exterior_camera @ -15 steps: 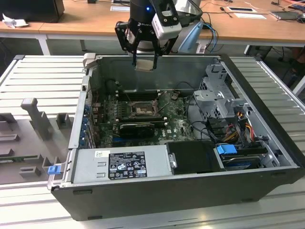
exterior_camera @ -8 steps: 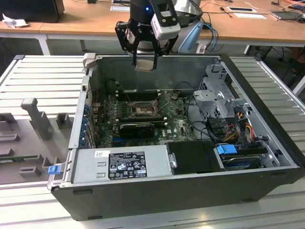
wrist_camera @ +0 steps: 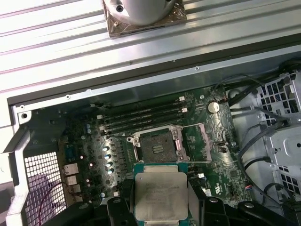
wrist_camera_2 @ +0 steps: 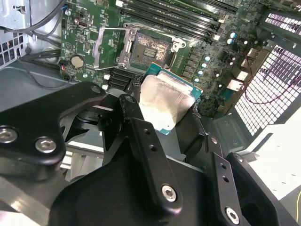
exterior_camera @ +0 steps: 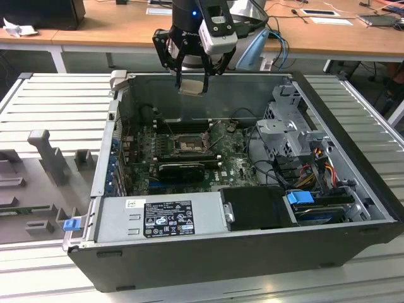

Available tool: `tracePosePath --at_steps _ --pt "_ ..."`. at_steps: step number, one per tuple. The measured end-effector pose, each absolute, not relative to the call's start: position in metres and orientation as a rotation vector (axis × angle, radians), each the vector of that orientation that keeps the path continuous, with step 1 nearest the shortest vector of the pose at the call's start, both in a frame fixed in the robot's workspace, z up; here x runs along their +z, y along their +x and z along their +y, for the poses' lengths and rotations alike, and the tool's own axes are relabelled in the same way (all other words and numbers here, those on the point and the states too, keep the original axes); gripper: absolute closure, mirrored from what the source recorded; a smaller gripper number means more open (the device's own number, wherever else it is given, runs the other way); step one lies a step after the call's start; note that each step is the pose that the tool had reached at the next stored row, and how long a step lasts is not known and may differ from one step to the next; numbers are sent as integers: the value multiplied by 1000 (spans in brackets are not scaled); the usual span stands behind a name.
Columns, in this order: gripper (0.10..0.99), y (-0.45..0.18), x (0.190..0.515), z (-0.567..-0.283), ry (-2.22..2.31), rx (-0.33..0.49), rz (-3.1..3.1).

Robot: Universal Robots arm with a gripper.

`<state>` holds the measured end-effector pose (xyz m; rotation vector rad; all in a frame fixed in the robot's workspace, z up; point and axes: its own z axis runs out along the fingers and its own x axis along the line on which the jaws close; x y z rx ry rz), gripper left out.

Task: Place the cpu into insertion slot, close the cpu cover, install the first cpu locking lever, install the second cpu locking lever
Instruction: 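Place the cpu into insertion slot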

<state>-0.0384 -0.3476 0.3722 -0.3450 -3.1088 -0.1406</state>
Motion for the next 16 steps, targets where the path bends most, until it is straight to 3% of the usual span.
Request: tracePosePath --at_steps 16 --pt "545 -38 371 -348 -392 -141 -3105"
